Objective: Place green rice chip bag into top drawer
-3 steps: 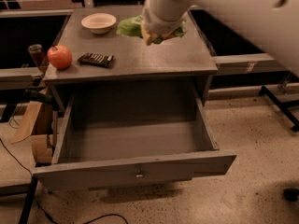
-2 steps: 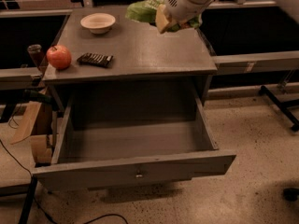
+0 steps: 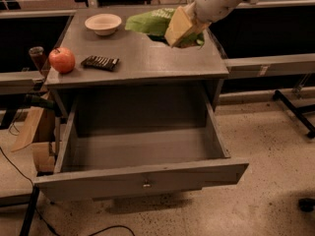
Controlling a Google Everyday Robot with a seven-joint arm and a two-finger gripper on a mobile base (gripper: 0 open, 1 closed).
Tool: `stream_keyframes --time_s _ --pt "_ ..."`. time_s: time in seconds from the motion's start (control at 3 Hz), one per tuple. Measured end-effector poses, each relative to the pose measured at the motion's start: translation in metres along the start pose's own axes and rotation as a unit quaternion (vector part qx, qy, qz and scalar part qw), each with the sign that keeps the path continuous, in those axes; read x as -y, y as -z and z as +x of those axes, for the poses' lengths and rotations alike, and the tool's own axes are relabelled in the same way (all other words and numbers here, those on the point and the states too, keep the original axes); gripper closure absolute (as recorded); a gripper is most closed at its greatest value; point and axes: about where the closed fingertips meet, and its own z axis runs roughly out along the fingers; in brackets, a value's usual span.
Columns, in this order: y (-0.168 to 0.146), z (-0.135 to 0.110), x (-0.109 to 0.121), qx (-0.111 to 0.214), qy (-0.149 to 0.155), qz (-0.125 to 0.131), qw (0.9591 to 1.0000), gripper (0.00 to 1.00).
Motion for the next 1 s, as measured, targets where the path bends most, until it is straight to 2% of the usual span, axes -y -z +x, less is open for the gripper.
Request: stream_keyframes --time_s 0.33,1.0 --pt "-0.0402 0.0254 -0.0304 -0.04 -0.015 -0.076 0.9962 1.0" --pt "-0.0424 0.0257 -0.0331 -0.042 -0.014 -0.079 0.9959 1.0"
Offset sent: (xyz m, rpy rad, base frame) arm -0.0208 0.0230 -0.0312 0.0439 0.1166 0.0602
